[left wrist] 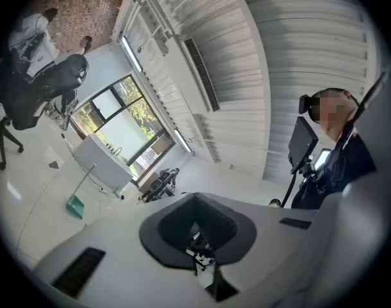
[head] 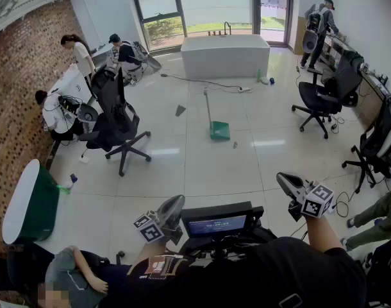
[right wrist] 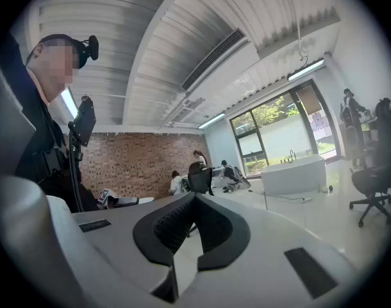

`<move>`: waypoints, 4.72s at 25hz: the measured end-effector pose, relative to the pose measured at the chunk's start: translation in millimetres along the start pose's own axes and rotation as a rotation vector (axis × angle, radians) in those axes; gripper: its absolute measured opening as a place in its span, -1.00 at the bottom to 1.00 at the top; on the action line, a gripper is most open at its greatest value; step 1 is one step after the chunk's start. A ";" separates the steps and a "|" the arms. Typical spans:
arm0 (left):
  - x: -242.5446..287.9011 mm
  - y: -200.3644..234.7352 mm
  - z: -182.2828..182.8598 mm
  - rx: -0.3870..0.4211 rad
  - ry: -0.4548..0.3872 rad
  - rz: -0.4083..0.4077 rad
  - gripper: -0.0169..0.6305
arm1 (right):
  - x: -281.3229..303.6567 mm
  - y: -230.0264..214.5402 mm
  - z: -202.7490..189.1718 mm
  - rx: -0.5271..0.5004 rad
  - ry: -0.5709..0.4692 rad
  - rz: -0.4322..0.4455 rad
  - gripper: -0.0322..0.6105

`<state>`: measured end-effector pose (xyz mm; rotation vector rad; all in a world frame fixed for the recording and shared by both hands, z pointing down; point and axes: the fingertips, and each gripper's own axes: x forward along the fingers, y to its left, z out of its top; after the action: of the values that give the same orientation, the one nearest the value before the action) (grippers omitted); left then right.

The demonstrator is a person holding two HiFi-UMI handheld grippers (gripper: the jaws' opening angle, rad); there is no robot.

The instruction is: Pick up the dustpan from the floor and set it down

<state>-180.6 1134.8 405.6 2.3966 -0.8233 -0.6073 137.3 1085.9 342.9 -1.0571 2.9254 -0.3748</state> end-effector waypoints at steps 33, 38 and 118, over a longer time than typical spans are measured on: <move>600.2 355.1 70.9 0.058 0.018 0.076 -0.92 | 242.0 -637.3 100.9 0.012 -0.013 0.091 -0.87; 628.4 472.7 146.4 0.043 0.035 -0.002 -0.92 | 372.0 -666.7 138.1 -0.043 -0.026 0.039 -0.87; 1295.8 1882.2 221.9 -0.794 0.631 0.494 -0.29 | 1397.2 -1669.1 125.2 0.174 0.428 -0.007 -0.87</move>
<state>-173.8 -1062.4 1071.2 1.4378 -0.6707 0.0505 119.4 -1064.8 700.6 -1.0774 3.1644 -0.9458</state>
